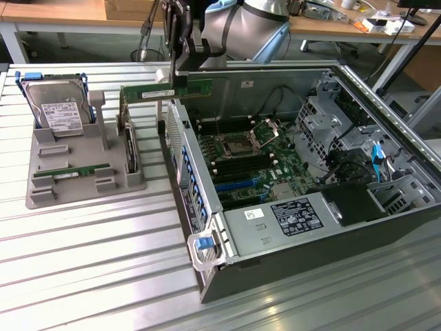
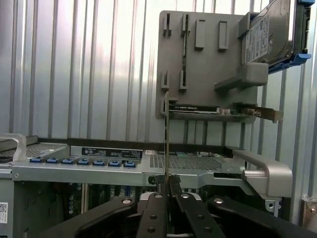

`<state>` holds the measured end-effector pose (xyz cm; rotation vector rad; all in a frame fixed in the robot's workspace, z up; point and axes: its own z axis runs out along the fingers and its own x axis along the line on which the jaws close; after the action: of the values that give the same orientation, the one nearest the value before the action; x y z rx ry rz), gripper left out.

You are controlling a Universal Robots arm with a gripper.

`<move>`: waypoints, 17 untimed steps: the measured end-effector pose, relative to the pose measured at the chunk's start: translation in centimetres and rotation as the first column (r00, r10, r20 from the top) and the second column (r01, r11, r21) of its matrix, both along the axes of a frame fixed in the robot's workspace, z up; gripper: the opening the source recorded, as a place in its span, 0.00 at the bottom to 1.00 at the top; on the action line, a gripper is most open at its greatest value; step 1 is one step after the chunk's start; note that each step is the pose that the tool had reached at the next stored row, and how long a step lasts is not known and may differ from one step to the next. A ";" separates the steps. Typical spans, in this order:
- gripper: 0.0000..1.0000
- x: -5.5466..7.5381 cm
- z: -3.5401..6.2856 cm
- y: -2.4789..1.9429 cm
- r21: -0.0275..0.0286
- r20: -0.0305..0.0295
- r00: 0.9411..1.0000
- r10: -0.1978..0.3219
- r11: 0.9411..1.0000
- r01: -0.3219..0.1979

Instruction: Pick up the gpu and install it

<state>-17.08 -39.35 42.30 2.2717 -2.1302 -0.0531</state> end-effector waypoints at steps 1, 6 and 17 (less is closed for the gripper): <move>0.13 0.2 0.00 0.00 0.000 0.000 1.000 0.000 1.000 0.000; 0.13 0.8 0.00 0.00 0.000 0.000 1.000 0.000 1.000 0.000; 0.13 2.6 0.00 0.00 0.000 0.000 1.000 0.000 1.000 0.000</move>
<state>-14.47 -39.35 42.30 2.2716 -2.1302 -0.0532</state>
